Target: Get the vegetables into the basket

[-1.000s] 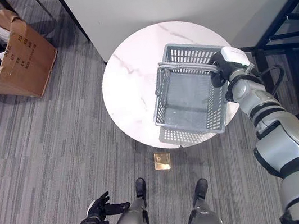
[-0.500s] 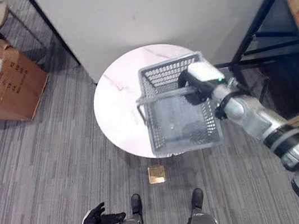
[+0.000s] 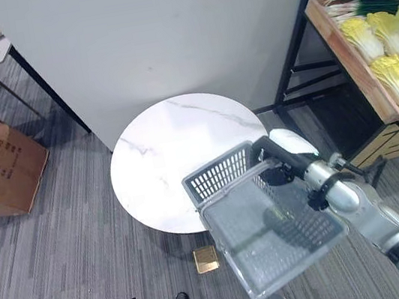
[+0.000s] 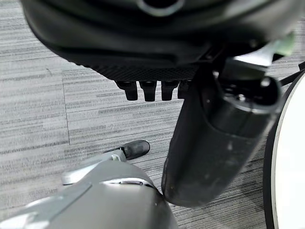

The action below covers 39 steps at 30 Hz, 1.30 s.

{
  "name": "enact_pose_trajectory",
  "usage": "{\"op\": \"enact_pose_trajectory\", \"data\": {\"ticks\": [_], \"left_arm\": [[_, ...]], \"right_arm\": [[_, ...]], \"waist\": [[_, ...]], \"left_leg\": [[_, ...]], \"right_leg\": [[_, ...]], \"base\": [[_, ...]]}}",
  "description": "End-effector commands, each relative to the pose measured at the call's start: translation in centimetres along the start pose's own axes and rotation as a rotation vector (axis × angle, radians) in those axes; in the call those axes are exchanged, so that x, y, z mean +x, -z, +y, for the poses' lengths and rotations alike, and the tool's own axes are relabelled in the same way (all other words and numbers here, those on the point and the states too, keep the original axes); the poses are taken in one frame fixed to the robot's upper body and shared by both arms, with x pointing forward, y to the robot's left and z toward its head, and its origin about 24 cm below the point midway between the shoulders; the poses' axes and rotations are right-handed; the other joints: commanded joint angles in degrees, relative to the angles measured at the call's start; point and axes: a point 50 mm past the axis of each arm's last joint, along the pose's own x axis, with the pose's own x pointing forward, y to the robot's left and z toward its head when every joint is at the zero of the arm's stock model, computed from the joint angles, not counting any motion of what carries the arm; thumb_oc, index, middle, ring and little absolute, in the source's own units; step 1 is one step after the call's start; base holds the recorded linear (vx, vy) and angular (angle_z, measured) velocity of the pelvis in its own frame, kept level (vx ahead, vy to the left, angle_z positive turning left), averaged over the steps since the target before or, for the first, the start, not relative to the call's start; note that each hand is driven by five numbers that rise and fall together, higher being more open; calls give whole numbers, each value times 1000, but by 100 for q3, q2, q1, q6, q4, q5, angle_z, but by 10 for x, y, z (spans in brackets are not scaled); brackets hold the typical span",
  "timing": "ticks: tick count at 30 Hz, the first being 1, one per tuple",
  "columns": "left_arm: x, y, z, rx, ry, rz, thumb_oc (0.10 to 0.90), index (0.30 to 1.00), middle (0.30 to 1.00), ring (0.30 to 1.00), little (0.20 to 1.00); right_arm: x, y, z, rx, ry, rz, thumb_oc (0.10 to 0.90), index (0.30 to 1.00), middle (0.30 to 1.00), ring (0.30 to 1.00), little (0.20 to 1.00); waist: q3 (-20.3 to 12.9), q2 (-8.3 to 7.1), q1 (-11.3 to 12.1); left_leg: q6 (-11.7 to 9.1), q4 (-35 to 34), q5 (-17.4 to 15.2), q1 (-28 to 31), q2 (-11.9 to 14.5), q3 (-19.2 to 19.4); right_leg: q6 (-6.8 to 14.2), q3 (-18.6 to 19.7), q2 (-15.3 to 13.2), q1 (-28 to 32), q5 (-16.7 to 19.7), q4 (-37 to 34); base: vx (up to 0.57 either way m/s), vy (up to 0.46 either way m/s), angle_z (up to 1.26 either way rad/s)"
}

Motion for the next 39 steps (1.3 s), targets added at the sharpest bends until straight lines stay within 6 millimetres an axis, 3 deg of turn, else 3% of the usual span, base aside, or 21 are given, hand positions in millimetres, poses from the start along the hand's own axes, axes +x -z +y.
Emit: {"op": "enact_pose_trajectory", "data": {"ticks": [1,7,11,13,15,18,21,23,26,30,33,37,39], "left_arm": [[-5,32,16,118,-35,127,900,1000,1000,1000,1000],[-5,30,21,110,-55,116,900,1000,1000,1000,1000],[-4,22,28,83,-84,94,900,1000,1000,1000,1000],[-2,16,29,91,-93,77,900,1000,1000,1000,1000],[-1,9,30,91,-106,59,900,1000,1000,1000,1000],[1,-5,35,127,-122,9,900,1000,1000,1000,1000],[1,-11,40,135,-139,-15,900,1000,1000,1000,1000],[0,-8,43,144,-136,-18,900,1000,1000,1000,1000],[-1,-6,42,152,-127,-16,900,1000,1000,1000,1000],[-1,1,40,144,-117,4,900,1000,1000,1000,1000],[-1,-2,36,143,-115,1,900,1000,1000,1000,1000],[1,-7,28,146,-97,-15,900,1000,1000,1000,1000],[1,-9,22,154,-84,-25,900,1000,1000,1000,1000]], "right_arm": [[12,-62,-63,-41,292,-339,400,300,300,300,300],[4,-48,-57,-60,288,-277,400,300,300,300,300],[0,-38,-54,-61,311,-225,400,300,300,300,300],[-5,-29,-52,-55,346,-173,400,300,300,300,300],[-7,-25,-51,-48,373,-151,400,300,300,300,300],[-6,-20,-50,-46,399,-120,400,300,300,300,300],[-4,-17,-46,-7,414,-106,400,300,300,300,300],[-5,-17,-44,-9,398,-105,400,300,300,300,300],[-4,-17,-44,-11,401,-108,400,300,300,300,300],[-3,-17,-41,3,401,-106,400,300,300,300,300],[-9,-16,-42,-7,408,-105,400,300,300,300,300],[-16,-11,-43,-10,420,-79,400,300,300,300,300],[-21,-10,-47,-34,432,-71,400,300,300,300,300]], "waist": [[-210,-310,52],[-46,-425,-105],[107,-492,-189],[235,-521,-333],[295,-536,-401],[345,-503,-413],[366,-398,-261],[275,-402,-188],[206,-428,-143],[72,-520,-63],[85,-497,-145],[142,-328,-311],[197,-139,-423]], "left_leg": [[-70,30,-220,133,96,-78],[70,681,-599,43,18,121],[182,731,-689,25,-88,243],[253,613,-694,61,-219,364],[291,434,-600,5,-333,550],[342,305,-533,-71,-314,796],[349,221,-553,-60,-141,1158],[358,108,-428,-110,-101,1468],[333,77,-379,-123,-79,1660],[231,82,-261,-128,-29,1978],[86,140,-127,-97,116,2137],[-108,195,32,-16,392,2223],[-332,364,188,15,740,2251]], "right_leg": [[477,88,-453,209,-33,18],[538,383,-576,16,-30,349],[652,570,-682,-280,101,693],[821,729,-774,-476,576,760],[821,819,-858,-757,1193,651],[821,519,-966,-862,1089,539],[790,-375,-1079,-632,430,981],[731,-695,-1062,-370,129,1300],[733,-797,-1028,-229,63,1259],[800,-974,-980,1,319,647],[765,-1014,-855,44,236,371],[636,-955,-613,71,-82,303],[427,-830,-294,61,-368,367]], "base": [[13,16,-7],[-22,71,-17],[-74,115,-30],[-110,155,-15],[-193,173,-35],[-147,107,-88],[-137,117,-83],[-145,78,-112],[-82,-16,-75],[-36,-82,-64],[17,-233,-65],[30,-231,-25],[83,-473,-26]]}}
